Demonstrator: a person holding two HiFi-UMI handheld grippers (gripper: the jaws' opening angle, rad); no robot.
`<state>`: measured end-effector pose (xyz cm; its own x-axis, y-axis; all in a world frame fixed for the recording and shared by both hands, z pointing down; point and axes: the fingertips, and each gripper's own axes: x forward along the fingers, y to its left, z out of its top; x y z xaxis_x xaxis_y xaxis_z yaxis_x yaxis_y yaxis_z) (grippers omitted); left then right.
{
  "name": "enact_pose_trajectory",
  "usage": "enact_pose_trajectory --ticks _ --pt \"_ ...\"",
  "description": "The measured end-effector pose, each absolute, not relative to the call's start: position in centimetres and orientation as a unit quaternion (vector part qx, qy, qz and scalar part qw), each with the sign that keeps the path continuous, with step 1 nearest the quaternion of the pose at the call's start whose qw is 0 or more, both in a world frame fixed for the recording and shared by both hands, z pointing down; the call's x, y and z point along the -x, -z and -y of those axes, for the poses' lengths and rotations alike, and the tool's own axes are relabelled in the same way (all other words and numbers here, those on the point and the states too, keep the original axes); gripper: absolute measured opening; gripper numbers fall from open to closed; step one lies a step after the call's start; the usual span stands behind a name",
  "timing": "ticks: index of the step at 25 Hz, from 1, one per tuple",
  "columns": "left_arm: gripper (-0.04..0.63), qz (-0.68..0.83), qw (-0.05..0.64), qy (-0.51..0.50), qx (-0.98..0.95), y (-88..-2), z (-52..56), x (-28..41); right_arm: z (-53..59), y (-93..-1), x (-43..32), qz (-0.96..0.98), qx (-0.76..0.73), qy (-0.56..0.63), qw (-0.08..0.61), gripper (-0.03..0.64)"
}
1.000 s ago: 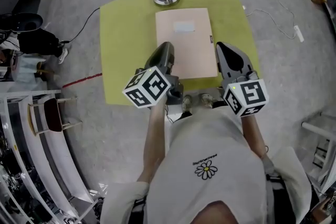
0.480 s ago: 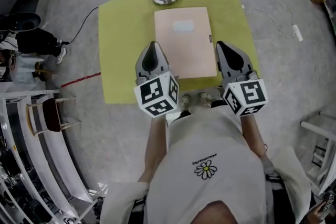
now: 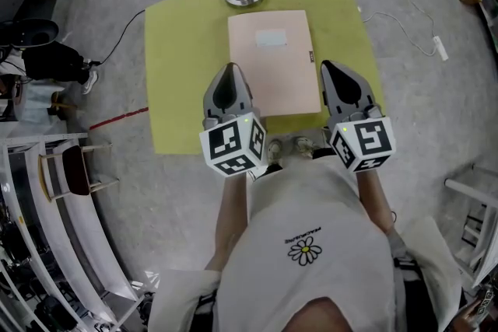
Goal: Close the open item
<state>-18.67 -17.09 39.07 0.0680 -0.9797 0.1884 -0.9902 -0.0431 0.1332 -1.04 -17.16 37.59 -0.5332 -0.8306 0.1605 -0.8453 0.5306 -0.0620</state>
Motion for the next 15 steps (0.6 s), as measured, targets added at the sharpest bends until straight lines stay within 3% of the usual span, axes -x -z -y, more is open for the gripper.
enact_pose_trajectory --ticks 15 --pt "0.014 0.674 0.107 -0.038 -0.73 -39.43 16.68 18.02 16.94 -37.91 0.79 0.872 -0.481 -0.067 0.058 0.009"
